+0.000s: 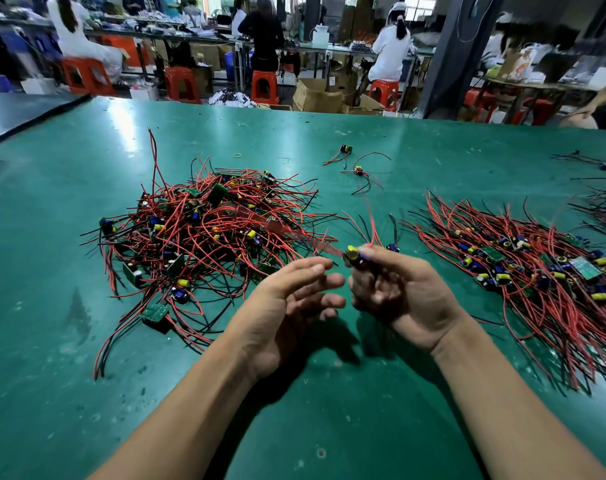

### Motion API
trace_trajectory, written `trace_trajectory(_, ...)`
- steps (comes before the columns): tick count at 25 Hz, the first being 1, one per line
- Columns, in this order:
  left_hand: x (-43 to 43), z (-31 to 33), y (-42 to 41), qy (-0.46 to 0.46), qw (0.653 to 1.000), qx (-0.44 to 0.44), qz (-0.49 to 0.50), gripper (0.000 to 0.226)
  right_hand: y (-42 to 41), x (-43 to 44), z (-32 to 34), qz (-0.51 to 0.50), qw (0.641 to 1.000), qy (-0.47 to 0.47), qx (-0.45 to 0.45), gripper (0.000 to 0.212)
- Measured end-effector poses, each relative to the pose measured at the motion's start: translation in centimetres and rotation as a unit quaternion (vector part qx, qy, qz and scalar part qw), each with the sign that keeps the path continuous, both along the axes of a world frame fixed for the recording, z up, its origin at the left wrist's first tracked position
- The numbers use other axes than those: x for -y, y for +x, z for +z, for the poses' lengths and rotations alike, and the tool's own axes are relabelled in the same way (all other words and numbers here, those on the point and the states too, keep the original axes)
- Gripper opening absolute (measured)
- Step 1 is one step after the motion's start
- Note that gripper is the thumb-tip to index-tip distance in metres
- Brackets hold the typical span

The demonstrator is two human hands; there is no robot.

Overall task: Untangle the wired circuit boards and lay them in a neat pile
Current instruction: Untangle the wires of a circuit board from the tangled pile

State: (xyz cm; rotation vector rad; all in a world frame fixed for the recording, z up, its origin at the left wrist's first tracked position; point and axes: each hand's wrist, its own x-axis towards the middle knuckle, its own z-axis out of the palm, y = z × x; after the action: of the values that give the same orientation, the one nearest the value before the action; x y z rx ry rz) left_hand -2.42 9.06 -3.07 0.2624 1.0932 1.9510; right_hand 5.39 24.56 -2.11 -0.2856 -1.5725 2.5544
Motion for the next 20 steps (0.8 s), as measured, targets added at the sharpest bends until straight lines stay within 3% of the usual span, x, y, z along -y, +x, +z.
trace_trajectory(3, 0.1, 0.4, 0.1, -0.021, 0.995, -0.002, -0.094, 0.029, 0.6, -0.1, 0.3, 0.050, 0.997, 0.050, 0.044, 0.010)
trace_trajectory(5, 0.2, 0.3, 0.5, -0.023, 0.991, -0.031, -0.126, 0.029, 0.7, 0.0, 0.4, 0.061, 0.993, 0.081, 0.053, 0.009)
trace_trajectory(9, 0.3, -0.2, 0.8, 0.020, 0.992, -0.035, -0.121, 0.007, 0.4, 0.2, 0.5, 0.069, 0.992, 0.097, 0.051, 0.015)
trace_trajectory(16, -0.1, -0.8, 0.6, -0.023, 0.989, -0.110, -0.096, 0.020, -0.3, 0.7, -0.1, 0.037, 0.999, -0.014, -0.003, 0.013)
trace_trajectory(20, -0.2, -1.1, 0.5, -0.035, 0.990, -0.121, -0.066, 0.031, -0.7, 0.1, -0.3, -0.055, 0.998, -0.003, 0.005, 0.020)
